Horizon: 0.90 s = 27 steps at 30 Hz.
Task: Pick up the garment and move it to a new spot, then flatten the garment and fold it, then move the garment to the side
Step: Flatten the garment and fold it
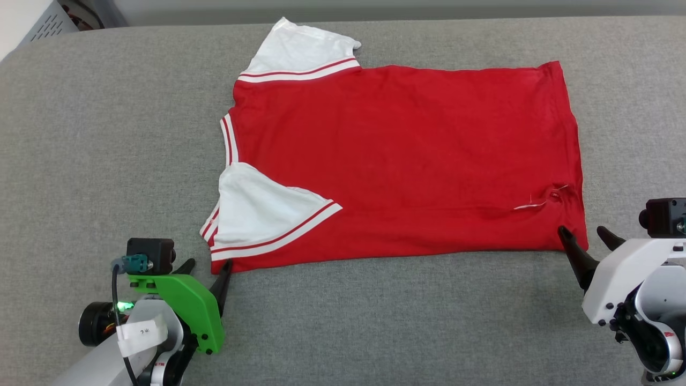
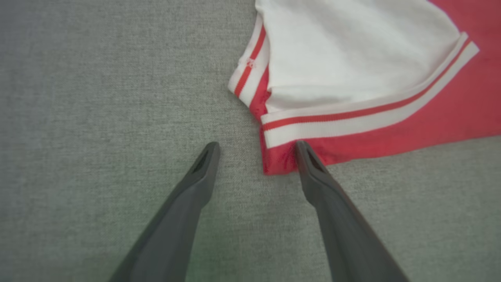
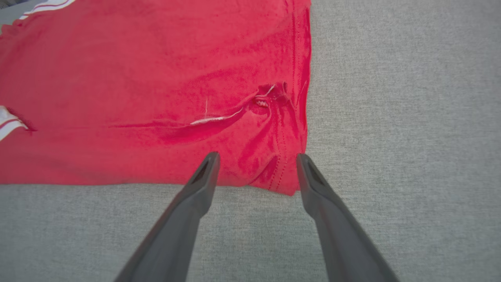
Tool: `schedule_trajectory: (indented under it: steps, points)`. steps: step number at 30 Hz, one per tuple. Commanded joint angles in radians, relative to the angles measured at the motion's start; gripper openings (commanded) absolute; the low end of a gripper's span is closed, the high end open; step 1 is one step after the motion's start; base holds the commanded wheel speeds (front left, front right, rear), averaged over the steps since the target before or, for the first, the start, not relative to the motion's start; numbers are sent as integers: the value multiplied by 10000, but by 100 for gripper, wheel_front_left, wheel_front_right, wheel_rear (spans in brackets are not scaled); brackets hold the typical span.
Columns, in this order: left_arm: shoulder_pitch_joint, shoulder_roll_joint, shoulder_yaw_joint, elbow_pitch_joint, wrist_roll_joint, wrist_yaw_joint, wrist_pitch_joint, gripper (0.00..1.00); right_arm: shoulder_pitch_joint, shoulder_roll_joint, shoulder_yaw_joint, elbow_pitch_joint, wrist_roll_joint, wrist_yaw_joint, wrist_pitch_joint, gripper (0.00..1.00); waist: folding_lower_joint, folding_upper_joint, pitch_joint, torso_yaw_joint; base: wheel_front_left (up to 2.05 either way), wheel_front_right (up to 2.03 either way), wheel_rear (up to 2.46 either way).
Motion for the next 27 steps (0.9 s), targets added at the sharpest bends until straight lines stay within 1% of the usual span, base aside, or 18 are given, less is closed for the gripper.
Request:
schedule_trajectory:
  steps: [1, 4, 7, 8, 9, 10, 13, 19, 24, 27]
  points:
    - [-163, -70, -19, 134, 62, 35, -1, 100, 115, 20, -4, -72, -104, -9, 26, 100, 0, 120, 125, -87, 0, 0, 0]
    - [-228, -151, -144, 384, 73, -20, 157, 100, 94, 20, -9, -78, -125, -9, 3, 100, 0, 120, 196, -129, 0, 0, 0]
    - [-220, -241, -304, 698, -31, -166, 435, 100, 58, 18, -8, -56, -151, -9, -28, 100, 0, 120, 237, -165, 0, 0, 0]
    - [-210, -259, -386, 800, -67, -234, 577, 60, 51, 15, -6, -44, -160, -9, -36, 100, 0, 120, 237, -170, 0, 0, 0]
    - [-206, -279, -494, 908, -89, -327, 734, 22, 43, 9, -4, -27, -167, -9, -46, 100, 0, 120, 228, -173, 0, 0, 0]
    - [-206, -305, -557, 969, -108, -403, 815, 0, 39, -6, 3, -16, -177, -9, -58, 100, 0, 120, 214, -173, 0, 0, 0]
    - [-215, -434, -585, 1102, -233, -648, 835, 0, 53, -151, 27, 64, -291, -9, -113, 100, 0, 120, 112, -126, 0, 0, 0]
    - [-288, -479, -501, 921, -75, -761, 364, 0, 73, -337, -75, 525, -524, -9, -174, 100, 0, 120, -165, 126, 0, 0, 0]
    - [-380, -283, -417, 169, 179, -619, 97, 0, -147, -291, -410, 1164, -883, -9, -300, 100, 0, 120, -267, 402, 0, 0, 0]
    - [-459, 24, -431, -638, 514, -306, 97, 0, -442, -145, -669, 1682, -1309, -9, -354, 100, 0, 120, -243, 585, 0, 0, 0]
